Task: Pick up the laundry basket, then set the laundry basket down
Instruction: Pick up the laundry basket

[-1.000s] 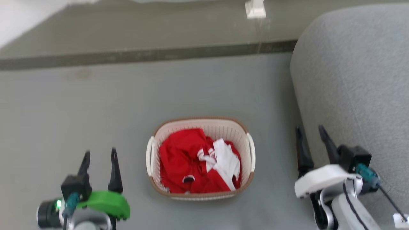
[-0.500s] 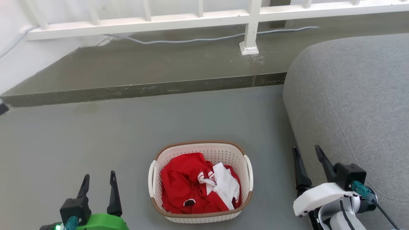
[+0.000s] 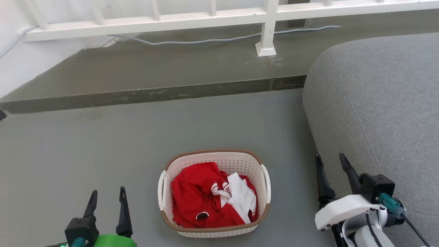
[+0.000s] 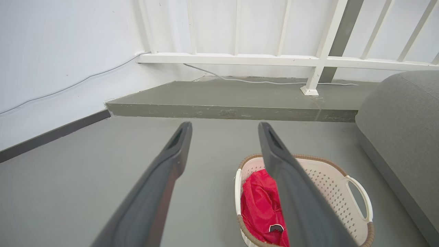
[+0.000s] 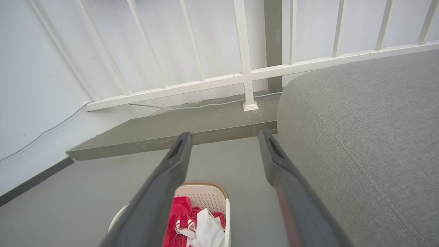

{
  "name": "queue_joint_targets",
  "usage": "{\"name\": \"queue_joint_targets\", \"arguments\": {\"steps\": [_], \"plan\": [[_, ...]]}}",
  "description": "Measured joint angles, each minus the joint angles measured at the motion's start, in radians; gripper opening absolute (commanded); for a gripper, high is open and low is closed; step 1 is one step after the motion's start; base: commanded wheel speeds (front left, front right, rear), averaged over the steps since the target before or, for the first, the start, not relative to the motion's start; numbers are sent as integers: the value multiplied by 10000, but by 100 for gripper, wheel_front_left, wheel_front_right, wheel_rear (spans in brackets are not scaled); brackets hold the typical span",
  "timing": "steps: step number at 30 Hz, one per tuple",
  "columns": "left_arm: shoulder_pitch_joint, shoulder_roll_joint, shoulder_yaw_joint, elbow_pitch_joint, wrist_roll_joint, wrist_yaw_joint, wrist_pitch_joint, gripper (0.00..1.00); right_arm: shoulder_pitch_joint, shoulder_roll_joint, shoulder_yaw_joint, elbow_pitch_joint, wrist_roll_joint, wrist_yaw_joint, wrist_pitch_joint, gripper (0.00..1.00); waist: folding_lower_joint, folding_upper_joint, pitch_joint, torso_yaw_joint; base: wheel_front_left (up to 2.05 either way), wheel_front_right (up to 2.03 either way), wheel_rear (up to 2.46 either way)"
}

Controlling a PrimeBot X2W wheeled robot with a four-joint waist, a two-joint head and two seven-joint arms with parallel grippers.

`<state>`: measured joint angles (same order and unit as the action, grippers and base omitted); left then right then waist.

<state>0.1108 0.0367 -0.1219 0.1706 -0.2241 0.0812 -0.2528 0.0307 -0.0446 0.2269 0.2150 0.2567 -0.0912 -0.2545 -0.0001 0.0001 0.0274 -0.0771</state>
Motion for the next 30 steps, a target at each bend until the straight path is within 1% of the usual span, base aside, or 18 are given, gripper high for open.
{"name": "queue_joint_targets", "arguments": {"steps": [6,11,17,23,30], "plan": [[20,12,2,-219,2,61,0,100,0,0,-2,-171,0,0,0,100,0,0,178,-9,0,0,0],[19,13,-2,-270,59,71,0,100,-80,2,-19,-278,-2,0,0,100,0,0,551,-41,0,0,0],[-72,25,-54,-146,111,71,0,100,-687,2,-150,-301,-4,0,0,100,0,0,1128,-74,0,0,0],[-685,81,-107,207,151,71,4,100,-1205,-2,-245,-167,-21,2,0,100,1,0,1735,-100,0,0,0],[-1667,92,-226,777,180,38,150,100,-1917,-6,-334,426,-109,29,0,100,1,0,2674,-110,0,0,0]]}}
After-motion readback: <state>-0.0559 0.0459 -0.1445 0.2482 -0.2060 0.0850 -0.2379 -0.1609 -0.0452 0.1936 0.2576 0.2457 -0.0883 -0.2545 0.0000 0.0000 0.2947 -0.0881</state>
